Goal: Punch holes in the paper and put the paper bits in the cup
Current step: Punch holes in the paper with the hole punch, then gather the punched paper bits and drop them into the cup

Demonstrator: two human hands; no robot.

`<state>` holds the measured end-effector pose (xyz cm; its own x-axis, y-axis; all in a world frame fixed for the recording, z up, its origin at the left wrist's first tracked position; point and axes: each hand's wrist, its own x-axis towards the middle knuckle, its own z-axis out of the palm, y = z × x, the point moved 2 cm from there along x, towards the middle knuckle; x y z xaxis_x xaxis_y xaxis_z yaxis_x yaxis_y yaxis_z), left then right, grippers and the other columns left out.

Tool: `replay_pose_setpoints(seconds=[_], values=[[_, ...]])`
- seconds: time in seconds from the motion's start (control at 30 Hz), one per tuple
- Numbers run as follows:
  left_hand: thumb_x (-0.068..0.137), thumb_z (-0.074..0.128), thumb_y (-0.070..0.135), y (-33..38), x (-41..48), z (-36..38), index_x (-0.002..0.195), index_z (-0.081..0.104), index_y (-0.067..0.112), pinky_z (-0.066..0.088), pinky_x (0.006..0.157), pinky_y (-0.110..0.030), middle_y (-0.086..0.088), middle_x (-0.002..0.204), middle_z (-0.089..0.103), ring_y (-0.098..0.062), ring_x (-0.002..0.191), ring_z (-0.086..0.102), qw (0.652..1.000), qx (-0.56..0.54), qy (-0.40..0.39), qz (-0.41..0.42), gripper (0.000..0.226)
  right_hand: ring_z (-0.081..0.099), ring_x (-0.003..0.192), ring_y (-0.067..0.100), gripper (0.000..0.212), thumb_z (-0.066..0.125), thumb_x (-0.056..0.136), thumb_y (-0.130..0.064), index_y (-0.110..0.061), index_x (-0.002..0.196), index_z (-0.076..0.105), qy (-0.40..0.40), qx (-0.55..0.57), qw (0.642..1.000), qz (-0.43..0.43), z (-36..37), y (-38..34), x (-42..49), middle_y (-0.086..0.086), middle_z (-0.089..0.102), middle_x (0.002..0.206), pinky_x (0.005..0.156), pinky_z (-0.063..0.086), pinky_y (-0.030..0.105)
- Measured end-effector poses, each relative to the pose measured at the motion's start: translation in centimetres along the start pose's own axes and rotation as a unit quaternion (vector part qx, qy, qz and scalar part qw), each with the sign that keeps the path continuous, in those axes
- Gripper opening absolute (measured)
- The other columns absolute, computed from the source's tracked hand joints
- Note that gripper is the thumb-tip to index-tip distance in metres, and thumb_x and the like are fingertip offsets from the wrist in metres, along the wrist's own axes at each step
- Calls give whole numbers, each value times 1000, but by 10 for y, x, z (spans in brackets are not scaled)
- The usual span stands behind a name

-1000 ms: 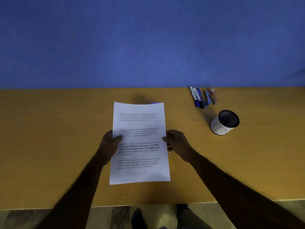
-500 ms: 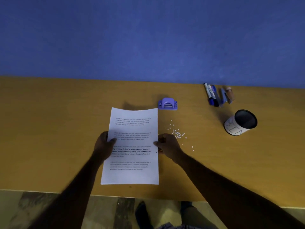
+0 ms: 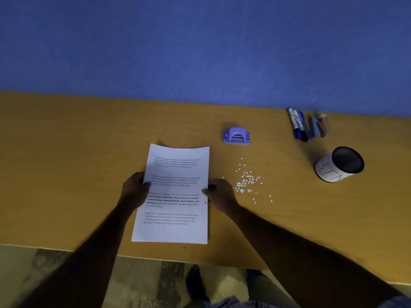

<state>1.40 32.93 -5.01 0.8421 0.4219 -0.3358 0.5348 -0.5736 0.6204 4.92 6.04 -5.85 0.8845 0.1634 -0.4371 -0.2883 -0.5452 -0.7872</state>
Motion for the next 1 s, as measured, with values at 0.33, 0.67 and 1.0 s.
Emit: replay_pose_setpoints(seconds=[0.33,0.67,1.0], values=[[88,56,1,-8,10,-17,119,70,13,48,78,-32,-13,108,72,-31,91,64,998,46,35,38,36,71,79,17,15,71,85,-17,-6,95,73,28,-76,996,-42,15,-9,8,8,75,100,75,60,33],[87,54,2,-5,4,-19,88,72,6,41,67,-28,-13,81,70,-31,73,62,993,89,48,56,19,66,84,25,31,54,93,-39,-9,91,63,14,-275,959,-72,2,-16,3,8,68,92,78,58,40],[88,67,14,36,-40,26,124,63,5,50,100,-43,-16,123,65,-34,114,60,965,108,77,227,38,58,104,24,26,64,88,-17,-8,112,65,76,-226,950,-199,-77,20,-18,9,65,110,92,45,32]])
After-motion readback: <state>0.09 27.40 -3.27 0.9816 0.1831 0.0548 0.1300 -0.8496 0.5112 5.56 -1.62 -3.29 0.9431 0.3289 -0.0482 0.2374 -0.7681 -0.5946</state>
